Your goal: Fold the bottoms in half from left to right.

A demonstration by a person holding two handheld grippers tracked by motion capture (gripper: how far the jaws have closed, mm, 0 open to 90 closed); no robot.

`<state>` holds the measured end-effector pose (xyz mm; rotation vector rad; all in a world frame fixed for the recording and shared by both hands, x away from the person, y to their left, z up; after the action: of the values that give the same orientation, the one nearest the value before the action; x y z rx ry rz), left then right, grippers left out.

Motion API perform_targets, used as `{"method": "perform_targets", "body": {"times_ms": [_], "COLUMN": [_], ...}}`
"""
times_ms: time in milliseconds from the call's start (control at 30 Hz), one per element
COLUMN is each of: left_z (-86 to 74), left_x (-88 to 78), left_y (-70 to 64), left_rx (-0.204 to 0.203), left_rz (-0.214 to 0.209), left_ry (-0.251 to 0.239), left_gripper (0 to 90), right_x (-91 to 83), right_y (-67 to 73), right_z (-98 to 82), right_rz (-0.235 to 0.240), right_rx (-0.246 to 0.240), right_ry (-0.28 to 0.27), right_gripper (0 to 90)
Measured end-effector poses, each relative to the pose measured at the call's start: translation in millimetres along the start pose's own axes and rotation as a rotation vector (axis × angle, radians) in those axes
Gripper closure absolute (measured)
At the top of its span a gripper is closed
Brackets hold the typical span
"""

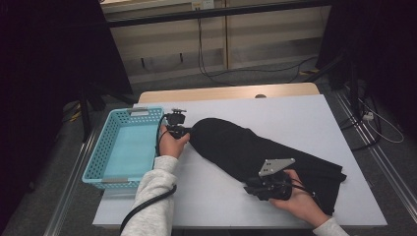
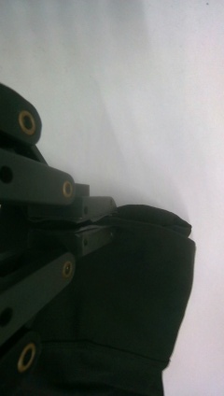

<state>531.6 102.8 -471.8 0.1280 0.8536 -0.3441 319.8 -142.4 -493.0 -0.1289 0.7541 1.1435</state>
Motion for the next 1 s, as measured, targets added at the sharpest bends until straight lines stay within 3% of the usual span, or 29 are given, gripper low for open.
{"method": "perform_targets", "body": {"times_ms": [67,167,333,367,433,600,700,833,900,1000], "left_z": [-0.7,-0.7,-2.1,-2.4,-2.9,-2.1,-2.9,-5.1,-6.0,-7.2], "left_x": [-0.8,-2.5,-3.8,-3.8,-3.1,-4.1,-4.2,-3.7,-3.6,-3.4], "left_y": [0.6,1.8,4.7,5.2,6.4,8.6,10.4,10.7,11.9,12.5], "left_rx": [0.006,0.000,0.001,0.005,-0.001,-0.009,-0.004,-0.003,-0.003,-0.005], "left_rz": [0.004,0.005,0.009,0.008,0.014,0.010,0.010,0.004,0.003,0.000], "left_ry": [-0.001,-0.004,-0.006,-0.003,-0.003,-0.003,-0.002,0.001,0.002,0.003], "left_gripper": [86.5,86.4,86.4,86.4,86.4,86.4,86.3,86.2,86.2,86.2], "right_x": [-6.3,-22.0,-56.9,-65.8,-77.3,-86.4,-86.5,-84.5,-83.9,-84.5], "right_y": [-2.5,-14.1,-46.1,-55.6,-71.9,-102.6,-112.8,-120.3,-121.5,-122.3], "right_z": [2.7,5.3,3.9,1.4,-5.5,-24.2,-28.1,-27.5,-26.6,-25.8], "right_rz": [-0.012,-0.052,-0.148,-0.190,-0.257,-0.352,-0.384,-0.378,-0.372,-0.355], "right_rx": [0.008,0.028,0.108,0.123,0.162,0.221,0.232,0.250,0.251,0.260], "right_ry": [-0.014,-0.041,-0.122,-0.128,-0.128,-0.094,-0.067,-0.059,-0.050,-0.044], "right_gripper": [56.6,55.2,53.5,53.5,53.5,56.6,59.6,66.3,78.2,89.4]}}
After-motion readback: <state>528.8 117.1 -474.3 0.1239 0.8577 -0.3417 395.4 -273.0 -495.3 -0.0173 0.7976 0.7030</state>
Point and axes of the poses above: each handheld gripper's, and its own axes: x roughly forward along the jaws, z roughly out of its top, y roughly to its left, the point moved 5 cm from there along x, roughly forward along the jaws, and after that the axes turned 14 degrees about z, right-handed, at the moved point
